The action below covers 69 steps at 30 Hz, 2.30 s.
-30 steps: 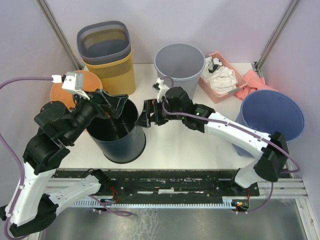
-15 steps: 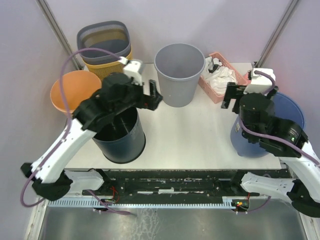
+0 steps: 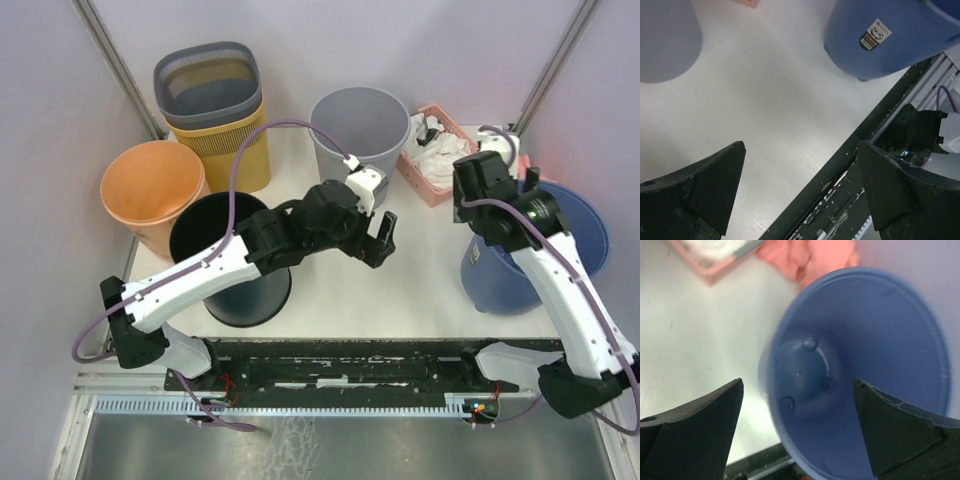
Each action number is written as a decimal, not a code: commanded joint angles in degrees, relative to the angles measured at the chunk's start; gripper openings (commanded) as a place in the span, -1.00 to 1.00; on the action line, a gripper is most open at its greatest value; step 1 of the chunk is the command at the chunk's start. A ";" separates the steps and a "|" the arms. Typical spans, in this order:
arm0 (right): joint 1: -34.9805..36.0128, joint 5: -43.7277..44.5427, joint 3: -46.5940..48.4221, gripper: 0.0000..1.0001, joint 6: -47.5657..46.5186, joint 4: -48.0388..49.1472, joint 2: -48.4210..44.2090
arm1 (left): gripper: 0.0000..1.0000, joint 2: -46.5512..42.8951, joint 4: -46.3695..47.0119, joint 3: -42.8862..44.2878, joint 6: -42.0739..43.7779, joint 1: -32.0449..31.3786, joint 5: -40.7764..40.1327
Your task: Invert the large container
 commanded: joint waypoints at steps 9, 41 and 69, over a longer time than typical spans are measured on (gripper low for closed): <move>-2.39 -16.51 -8.27 0.92 0.10 0.25 -0.59 | 0.99 -3.76 7.53 -9.85 -5.59 -0.50 -4.50; -4.21 -77.41 -23.65 -0.97 27.75 46.76 -10.03 | 0.99 -15.79 5.26 -6.33 -7.70 11.16 6.49; -30.75 -75.61 -32.85 0.54 8.61 19.50 -17.99 | 0.98 -9.50 8.71 -14.30 -3.63 11.10 2.76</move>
